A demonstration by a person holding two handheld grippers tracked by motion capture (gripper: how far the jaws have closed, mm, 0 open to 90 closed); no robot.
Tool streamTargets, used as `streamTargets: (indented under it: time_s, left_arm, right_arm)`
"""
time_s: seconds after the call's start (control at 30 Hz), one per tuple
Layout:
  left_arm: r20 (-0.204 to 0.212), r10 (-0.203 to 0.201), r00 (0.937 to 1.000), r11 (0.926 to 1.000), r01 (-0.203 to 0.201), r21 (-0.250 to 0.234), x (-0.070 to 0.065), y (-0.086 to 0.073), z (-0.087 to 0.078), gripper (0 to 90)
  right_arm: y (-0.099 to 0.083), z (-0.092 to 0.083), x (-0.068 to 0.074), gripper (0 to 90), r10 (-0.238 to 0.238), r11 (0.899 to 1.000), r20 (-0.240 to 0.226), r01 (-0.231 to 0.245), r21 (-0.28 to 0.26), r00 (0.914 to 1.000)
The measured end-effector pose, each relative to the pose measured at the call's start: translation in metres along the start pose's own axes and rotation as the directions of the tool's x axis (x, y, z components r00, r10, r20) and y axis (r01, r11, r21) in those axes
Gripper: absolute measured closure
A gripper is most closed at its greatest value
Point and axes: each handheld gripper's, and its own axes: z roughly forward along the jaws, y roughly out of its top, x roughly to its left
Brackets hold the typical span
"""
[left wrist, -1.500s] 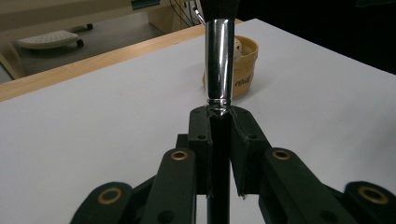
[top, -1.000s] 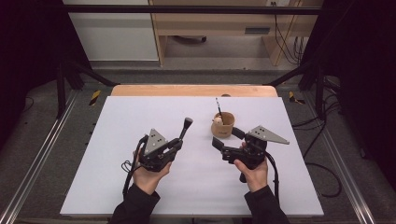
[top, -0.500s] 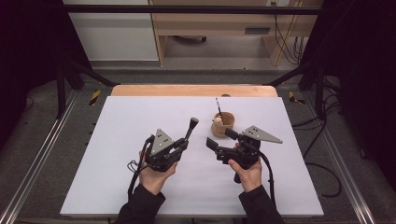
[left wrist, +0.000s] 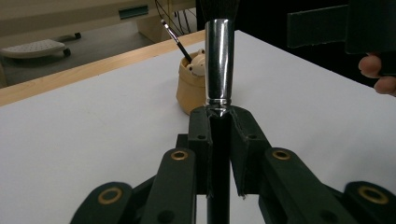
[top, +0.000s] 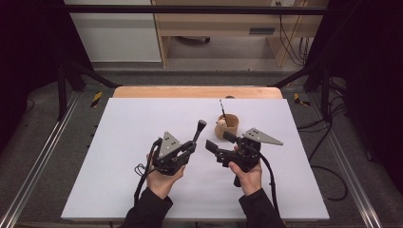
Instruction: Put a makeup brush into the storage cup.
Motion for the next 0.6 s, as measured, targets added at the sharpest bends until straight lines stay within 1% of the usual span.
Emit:
streamTargets:
  time_s: [0.07,0.23,0.27,0.37,0.43,0.47,0.6]
  left_arm:
    - [0.001,-0.003,1.0,1.0,0.003,-0.001,-0.001,0.0,0.001,79.1]
    - [0.004,0.003,1.0,1.0,-0.003,-0.001,-0.004,0.001,0.002,79.1]
    - [0.005,-0.002,1.0,1.0,0.002,-0.002,-0.005,0.001,0.003,79.2]
    - [0.009,0.001,1.0,1.0,-0.001,-0.003,-0.007,0.001,0.004,79.1]
    - [0.009,0.006,0.9999,1.0,-0.006,-0.001,-0.008,0.001,0.005,79.1]
    - [0.012,0.001,0.9999,1.0,-0.001,-0.001,-0.01,0.001,0.005,79.2]
    - [0.014,0.002,0.9999,1.0,-0.002,-0.003,-0.013,0.002,0.006,79.1]
  right_arm:
    - [0.0,0.0,0.001,18.0,0.014,1.0,-0.004,-0.014,0.002,0.9999]
    - [-0.001,0.003,0.002,20.7,0.016,1.0,-0.016,-0.015,0.008,0.9997]
    - [-0.001,0.004,0.002,21.0,0.016,1.0,-0.014,-0.016,0.012,0.9998]
    - [-0.001,0.005,0.002,22.9,0.018,1.0,-0.015,-0.018,0.014,0.9997]
    - [-0.002,0.006,0.002,24.6,0.024,1.0,-0.015,-0.024,0.019,0.9996]
    - [-0.002,0.006,0.002,25.4,0.028,0.999,-0.016,-0.028,0.025,0.9995]
    - [-0.002,0.008,0.002,28.8,0.039,0.999,-0.023,-0.039,0.024,0.999]
